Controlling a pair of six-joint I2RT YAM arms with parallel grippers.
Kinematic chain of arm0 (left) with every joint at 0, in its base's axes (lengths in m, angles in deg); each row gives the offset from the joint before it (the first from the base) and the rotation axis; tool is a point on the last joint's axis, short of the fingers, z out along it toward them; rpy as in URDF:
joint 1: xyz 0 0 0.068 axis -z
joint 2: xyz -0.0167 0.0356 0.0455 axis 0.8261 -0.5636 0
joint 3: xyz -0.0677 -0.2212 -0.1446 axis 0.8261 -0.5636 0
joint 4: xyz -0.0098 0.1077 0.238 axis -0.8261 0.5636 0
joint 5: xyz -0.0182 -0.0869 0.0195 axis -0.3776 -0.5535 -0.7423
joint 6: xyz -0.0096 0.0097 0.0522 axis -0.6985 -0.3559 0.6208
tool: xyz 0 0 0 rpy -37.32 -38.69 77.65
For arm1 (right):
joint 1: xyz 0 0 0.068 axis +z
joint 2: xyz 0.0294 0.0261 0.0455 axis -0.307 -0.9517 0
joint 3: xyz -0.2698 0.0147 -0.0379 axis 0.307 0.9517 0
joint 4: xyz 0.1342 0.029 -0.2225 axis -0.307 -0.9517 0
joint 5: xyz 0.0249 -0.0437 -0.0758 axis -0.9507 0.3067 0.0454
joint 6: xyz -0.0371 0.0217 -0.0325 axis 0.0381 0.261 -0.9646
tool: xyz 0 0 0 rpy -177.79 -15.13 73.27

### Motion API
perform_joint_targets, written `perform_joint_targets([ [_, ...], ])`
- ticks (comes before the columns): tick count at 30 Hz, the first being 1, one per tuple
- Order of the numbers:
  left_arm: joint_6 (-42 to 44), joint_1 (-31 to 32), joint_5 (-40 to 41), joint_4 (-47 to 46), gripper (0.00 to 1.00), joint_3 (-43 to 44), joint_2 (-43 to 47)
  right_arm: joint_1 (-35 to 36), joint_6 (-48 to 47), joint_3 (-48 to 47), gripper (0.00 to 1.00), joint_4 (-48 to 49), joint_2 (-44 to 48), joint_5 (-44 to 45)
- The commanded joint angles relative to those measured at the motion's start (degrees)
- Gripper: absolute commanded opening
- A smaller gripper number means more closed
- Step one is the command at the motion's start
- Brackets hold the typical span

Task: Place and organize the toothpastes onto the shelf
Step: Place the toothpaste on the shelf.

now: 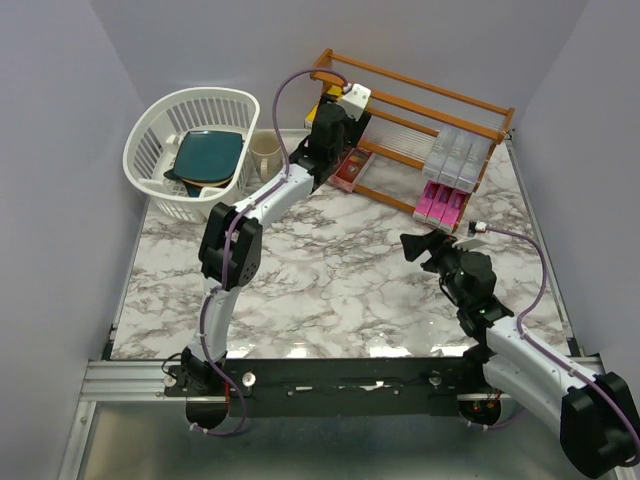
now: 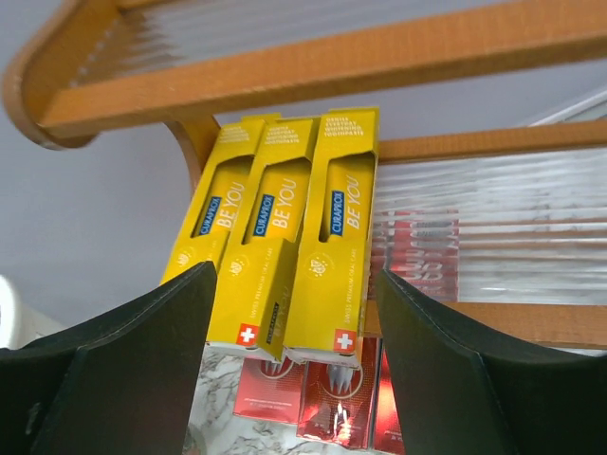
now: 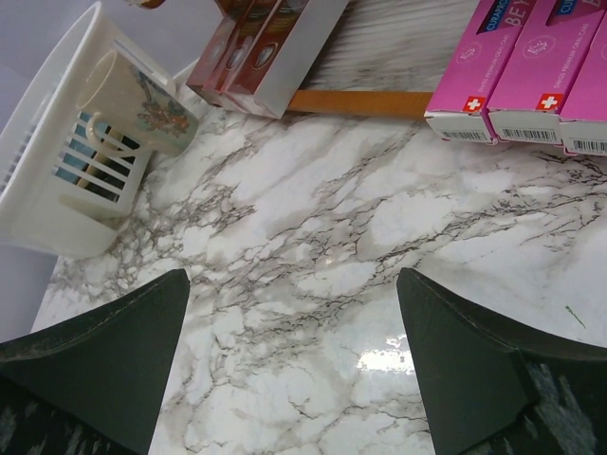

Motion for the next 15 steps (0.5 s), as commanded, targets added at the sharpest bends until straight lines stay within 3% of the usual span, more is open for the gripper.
perform_joint_targets([
  [1, -2.7, 0.3, -1.6, -2.0, 0.79, -0.8, 4.2, 0.0, -0.4, -1.4, 0.99, 0.7, -0.4, -0.8],
  [9, -11.7, 1.2, -9.7, 6.0, 0.64, 2.0, 2.4, 0.0, -0.2, -1.5, 0.99, 0.9, -0.6, -0.8],
  [15, -13.2, 2.0, -10.6, 6.4, 0.62, 2.2, 0.2, 0.0, -0.2, -1.5, 0.99, 1.1, -1.0, -1.0],
])
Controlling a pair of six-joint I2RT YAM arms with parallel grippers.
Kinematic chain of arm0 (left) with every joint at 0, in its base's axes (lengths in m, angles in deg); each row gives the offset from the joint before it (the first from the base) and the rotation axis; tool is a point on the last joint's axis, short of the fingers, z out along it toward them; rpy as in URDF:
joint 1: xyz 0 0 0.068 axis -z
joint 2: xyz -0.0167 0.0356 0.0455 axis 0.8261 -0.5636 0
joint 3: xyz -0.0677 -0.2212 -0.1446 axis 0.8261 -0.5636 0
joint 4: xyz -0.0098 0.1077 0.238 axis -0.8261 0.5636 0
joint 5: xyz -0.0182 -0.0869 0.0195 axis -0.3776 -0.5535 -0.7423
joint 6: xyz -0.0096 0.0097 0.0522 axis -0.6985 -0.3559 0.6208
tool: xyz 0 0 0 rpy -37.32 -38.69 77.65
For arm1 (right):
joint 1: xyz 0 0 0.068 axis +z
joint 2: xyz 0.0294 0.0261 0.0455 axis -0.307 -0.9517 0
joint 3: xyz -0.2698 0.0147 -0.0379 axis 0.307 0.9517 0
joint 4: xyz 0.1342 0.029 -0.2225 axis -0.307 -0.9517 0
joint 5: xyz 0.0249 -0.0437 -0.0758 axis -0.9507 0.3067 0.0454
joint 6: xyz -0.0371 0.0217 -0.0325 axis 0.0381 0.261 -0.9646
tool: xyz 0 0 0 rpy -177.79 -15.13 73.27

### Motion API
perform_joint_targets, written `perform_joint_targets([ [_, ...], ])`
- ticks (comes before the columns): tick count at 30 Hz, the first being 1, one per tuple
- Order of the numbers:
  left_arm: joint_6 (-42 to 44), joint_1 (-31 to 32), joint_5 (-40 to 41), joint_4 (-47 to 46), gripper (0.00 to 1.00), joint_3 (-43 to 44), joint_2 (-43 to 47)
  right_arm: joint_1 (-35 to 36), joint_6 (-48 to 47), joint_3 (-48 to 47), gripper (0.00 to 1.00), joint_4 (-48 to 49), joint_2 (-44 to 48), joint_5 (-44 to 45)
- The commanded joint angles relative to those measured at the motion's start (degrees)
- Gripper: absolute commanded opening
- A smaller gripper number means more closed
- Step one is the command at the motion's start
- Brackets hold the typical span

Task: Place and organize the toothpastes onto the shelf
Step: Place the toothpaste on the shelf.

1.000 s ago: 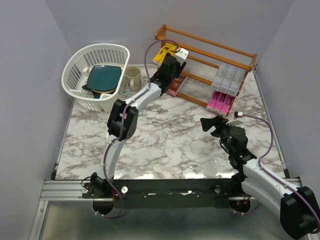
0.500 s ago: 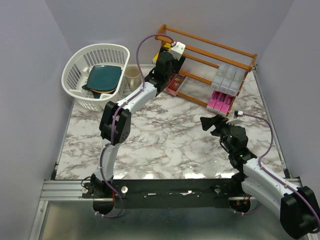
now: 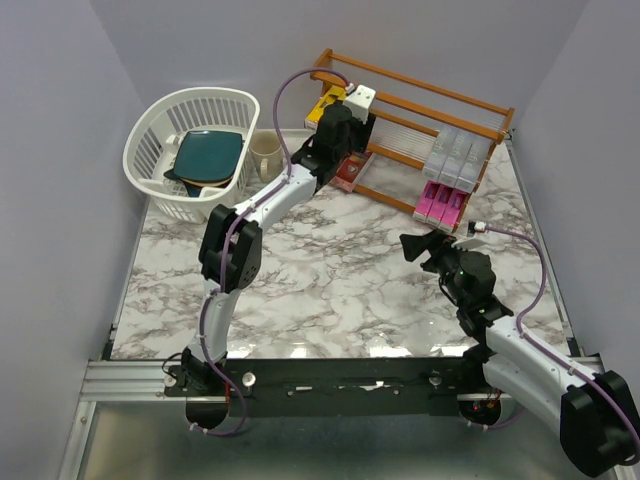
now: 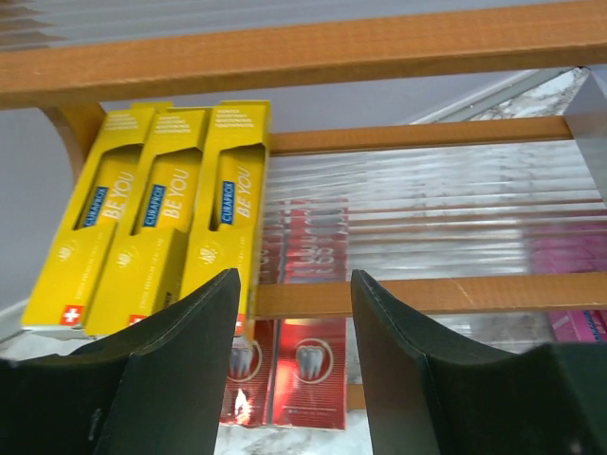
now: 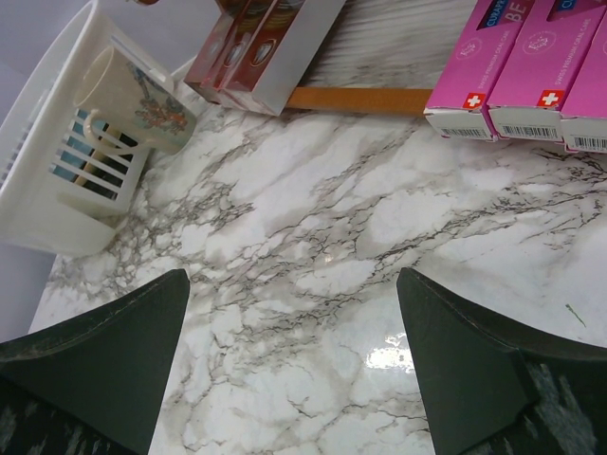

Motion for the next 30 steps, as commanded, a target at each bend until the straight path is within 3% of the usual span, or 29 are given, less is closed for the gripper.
perform_joint_targets([
  [1, -3.1, 0.9, -2.8, 1.2, 0.62, 2.9, -3.1, 0.0, -0.1, -1.4, 0.99, 1.0, -0.5, -0.8],
  [14, -4.0, 0.8, 2.0, 1.3, 0.63, 12.4, -12.3, 0.0, -0.2, -1.4, 0.99, 1.1, -0.9, -0.7],
  [30, -3.3, 0.5, 11.2, -2.2, 0.70, 14.6, -15.9, 0.0, -0.1, -1.5, 0.99, 1.1, -1.3, -0.7],
])
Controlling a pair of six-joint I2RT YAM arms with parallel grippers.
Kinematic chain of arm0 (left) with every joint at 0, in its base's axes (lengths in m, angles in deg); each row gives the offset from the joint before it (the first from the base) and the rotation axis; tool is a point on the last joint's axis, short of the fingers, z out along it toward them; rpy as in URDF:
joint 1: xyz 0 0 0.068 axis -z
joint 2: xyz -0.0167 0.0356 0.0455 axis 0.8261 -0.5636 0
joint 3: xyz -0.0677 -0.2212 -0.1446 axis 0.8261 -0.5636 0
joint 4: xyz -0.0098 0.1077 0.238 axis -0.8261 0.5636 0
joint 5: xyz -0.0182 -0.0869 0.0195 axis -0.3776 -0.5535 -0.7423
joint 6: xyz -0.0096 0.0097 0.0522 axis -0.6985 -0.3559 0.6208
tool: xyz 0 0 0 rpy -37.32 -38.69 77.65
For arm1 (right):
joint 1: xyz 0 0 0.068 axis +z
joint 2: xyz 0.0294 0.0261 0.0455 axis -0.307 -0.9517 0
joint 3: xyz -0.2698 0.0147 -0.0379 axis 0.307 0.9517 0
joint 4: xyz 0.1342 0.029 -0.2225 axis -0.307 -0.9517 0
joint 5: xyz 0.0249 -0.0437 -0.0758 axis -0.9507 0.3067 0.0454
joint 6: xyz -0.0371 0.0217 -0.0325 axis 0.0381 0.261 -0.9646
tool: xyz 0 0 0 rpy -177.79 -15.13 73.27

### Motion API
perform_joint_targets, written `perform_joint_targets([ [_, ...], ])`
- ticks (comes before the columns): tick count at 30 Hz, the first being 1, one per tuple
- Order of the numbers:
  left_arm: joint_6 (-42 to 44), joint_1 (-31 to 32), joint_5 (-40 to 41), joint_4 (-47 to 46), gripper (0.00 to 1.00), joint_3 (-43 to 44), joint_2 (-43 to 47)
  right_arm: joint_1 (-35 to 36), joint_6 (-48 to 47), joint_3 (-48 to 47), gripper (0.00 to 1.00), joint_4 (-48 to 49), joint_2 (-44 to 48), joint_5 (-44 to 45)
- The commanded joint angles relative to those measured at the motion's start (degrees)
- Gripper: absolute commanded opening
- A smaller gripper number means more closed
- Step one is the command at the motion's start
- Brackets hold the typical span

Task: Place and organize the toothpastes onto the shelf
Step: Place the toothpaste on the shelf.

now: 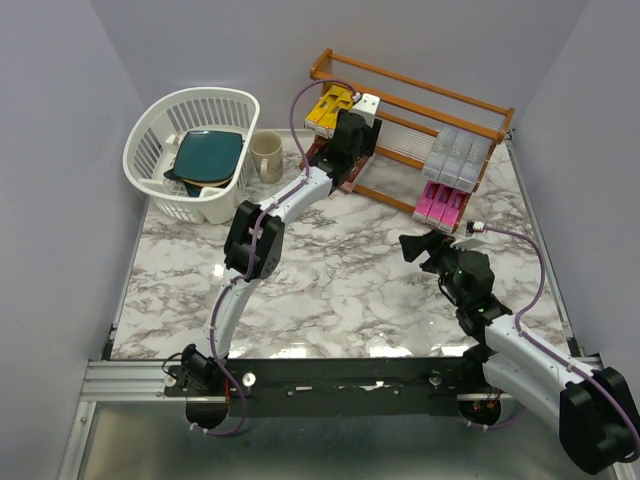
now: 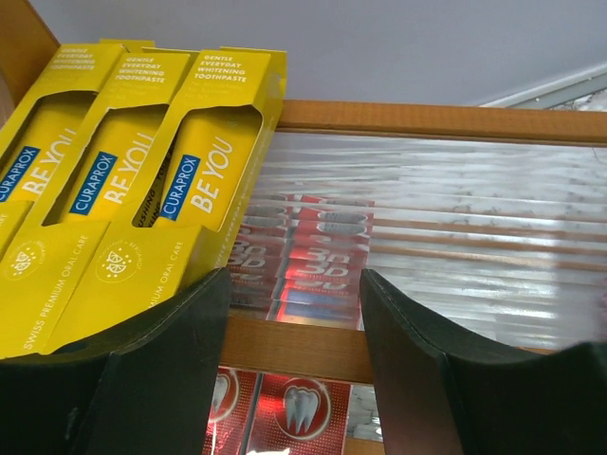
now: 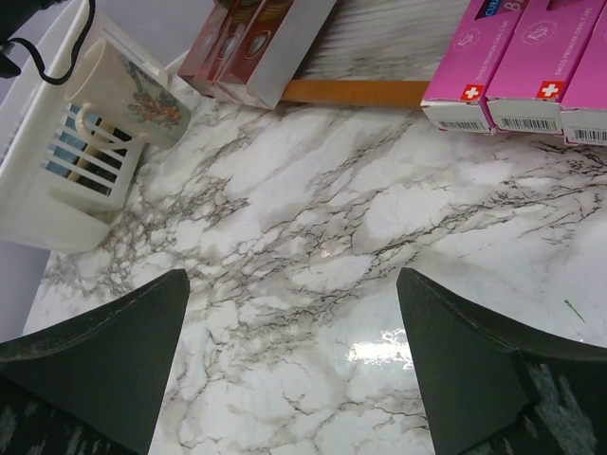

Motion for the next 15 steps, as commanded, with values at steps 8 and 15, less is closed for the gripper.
perform_joint_targets([
  [8, -2.0, -0.1, -0.8, -7.0, 0.76, -4.8, 3.5, 0.0, -0.8, -1.8, 0.99, 0.2, 0.6, -0.6],
  [15, -3.7, 1.5, -6.3, -10.3, 0.82, -13.0, 14.4, 0.0, -1.9, -3.4, 0.99, -2.4, 5.5, -2.5],
])
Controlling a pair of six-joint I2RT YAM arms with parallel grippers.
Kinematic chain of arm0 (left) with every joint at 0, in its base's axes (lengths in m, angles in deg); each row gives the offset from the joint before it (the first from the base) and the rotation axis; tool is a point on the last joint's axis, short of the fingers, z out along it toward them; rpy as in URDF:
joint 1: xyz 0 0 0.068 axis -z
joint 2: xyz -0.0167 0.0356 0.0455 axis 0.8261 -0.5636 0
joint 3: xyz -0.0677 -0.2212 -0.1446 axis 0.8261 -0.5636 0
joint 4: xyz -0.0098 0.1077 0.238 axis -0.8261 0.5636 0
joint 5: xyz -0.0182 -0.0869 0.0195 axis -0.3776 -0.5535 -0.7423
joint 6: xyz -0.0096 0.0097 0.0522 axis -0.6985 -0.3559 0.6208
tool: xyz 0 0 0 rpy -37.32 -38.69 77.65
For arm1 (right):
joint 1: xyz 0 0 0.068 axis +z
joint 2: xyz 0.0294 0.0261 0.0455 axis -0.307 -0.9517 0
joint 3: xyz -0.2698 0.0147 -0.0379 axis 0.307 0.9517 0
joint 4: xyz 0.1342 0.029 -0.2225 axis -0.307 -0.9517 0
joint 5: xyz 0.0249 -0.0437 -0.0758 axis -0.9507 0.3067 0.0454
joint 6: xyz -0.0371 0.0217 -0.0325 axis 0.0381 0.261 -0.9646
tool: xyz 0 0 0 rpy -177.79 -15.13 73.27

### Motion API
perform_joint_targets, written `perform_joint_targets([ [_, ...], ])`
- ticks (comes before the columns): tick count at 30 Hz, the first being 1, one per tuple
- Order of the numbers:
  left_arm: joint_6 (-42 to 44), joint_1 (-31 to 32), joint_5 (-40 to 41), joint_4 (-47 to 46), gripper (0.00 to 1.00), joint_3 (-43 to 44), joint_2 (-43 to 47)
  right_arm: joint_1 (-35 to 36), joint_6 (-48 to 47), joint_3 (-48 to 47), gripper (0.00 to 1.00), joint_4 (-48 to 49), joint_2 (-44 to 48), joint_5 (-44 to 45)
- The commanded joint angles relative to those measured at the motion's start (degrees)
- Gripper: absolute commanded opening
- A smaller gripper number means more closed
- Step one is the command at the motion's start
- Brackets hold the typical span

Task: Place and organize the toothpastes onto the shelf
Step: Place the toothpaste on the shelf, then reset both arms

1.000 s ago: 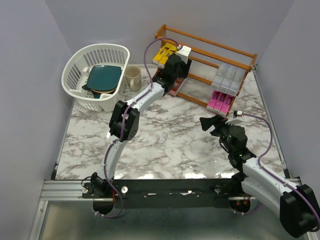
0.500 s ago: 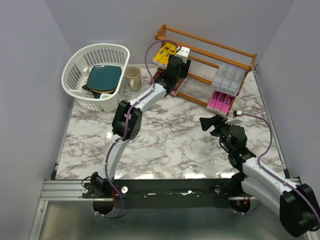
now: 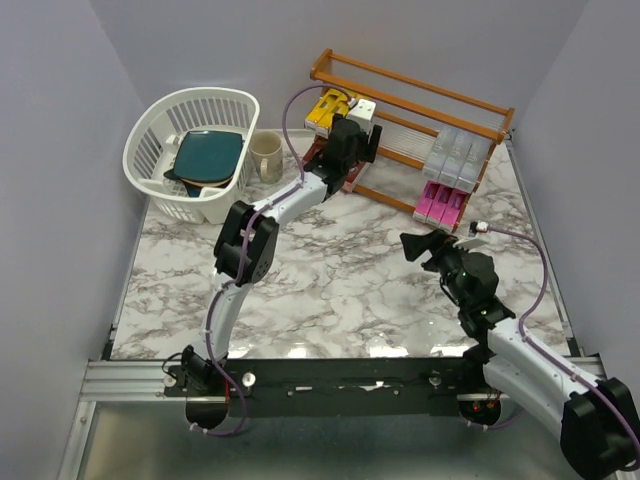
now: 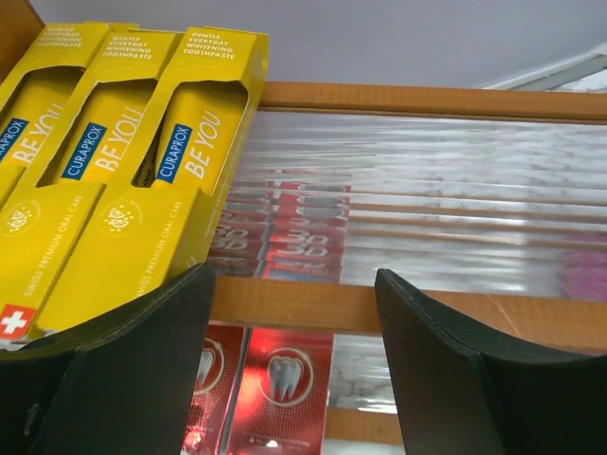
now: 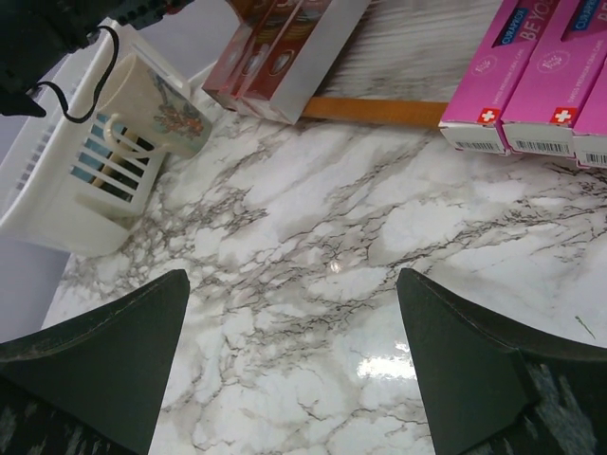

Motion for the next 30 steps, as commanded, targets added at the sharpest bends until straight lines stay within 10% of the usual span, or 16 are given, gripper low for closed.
perform_joint_targets([
  [1, -2.6, 1.3, -5.3, -3.9, 0.82, -3.3, 12.3, 0.0, -1.8, -3.8, 0.99, -2.7, 4.8, -2.3],
  [17, -11.5, 1.2, 15.2, 14.5, 0.96, -38.9, 58.8, 0.0, -8.4, -20.0, 1.00, -45.1, 31.4, 9.7],
  [30, -23.3, 1.6, 27.5, 40.1, 0.99, -61.9, 104.6, 0.0, -18.7, -31.2, 1.00, -61.5, 44.3, 18.4],
])
